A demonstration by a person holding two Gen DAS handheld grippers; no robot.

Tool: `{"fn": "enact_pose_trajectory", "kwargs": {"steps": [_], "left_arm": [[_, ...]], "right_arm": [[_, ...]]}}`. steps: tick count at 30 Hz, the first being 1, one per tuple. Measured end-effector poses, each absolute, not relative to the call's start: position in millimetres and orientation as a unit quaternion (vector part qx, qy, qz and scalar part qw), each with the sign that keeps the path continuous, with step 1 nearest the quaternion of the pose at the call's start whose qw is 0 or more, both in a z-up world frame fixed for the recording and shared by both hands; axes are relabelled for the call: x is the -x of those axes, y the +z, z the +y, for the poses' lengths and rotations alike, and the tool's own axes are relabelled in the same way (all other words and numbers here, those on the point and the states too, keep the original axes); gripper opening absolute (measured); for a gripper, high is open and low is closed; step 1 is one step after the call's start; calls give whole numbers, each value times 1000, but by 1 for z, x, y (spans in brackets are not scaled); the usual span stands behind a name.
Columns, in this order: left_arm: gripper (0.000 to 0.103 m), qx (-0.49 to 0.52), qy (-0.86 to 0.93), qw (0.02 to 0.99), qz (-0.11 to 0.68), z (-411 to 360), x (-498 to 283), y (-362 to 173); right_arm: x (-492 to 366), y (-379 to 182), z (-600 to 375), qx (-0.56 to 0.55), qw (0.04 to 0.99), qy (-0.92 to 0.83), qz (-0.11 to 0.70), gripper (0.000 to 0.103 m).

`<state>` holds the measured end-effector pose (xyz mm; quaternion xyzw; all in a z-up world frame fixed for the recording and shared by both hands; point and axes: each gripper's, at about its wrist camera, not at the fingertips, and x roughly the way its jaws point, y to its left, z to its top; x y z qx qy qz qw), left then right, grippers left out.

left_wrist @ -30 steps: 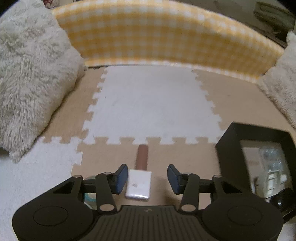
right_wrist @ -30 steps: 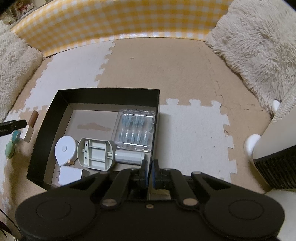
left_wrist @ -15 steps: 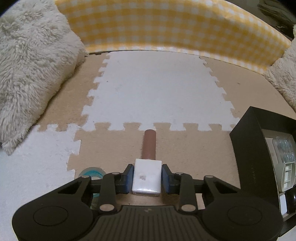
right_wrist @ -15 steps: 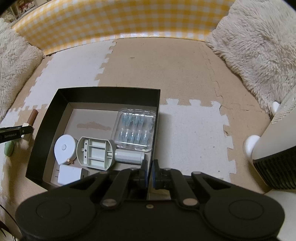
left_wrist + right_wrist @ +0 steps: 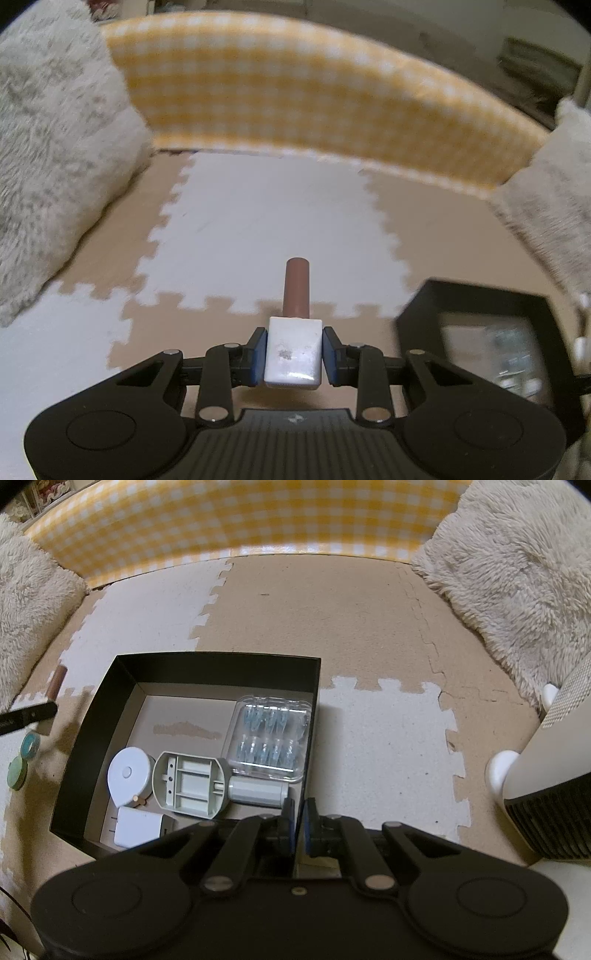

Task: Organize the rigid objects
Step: 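Lift the white block with the left gripper toward the tray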

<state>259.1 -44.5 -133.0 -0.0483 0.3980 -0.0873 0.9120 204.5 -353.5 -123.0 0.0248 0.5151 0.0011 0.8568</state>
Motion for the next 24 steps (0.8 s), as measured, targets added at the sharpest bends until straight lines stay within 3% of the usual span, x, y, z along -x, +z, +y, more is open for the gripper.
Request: {"fn": "enact_pose_trajectory", "kwargs": {"steps": [16, 24], "left_arm": [[33, 37, -220, 904, 366, -117, -243, -109], [33, -65, -299, 888, 343, -168, -238, -124]], "right_arm": [[-205, -123, -353, -22, 857, 1, 515, 5], [-205, -122, -352, -19, 857, 1, 515, 5]]}}
